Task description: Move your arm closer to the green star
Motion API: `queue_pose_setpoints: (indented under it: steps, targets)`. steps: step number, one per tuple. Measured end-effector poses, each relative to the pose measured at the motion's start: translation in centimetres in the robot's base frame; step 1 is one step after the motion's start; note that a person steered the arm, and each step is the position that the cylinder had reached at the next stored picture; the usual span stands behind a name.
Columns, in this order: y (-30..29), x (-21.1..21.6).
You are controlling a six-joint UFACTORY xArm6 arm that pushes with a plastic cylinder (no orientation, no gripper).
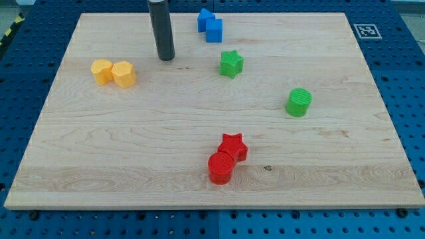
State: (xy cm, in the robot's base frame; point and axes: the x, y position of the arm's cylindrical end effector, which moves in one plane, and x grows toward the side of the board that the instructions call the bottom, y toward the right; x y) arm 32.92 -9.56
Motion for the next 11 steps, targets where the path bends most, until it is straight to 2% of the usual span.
queue_pose_setpoints:
  steps: [2, 4, 5, 6, 7, 11]
  targets:
    - [0.9, 1.1]
    - [8.8, 7.2]
    - [9.5, 8.2]
    - [11.6, 8.2]
    - [17.9, 8.2]
    - [16.5, 4.7]
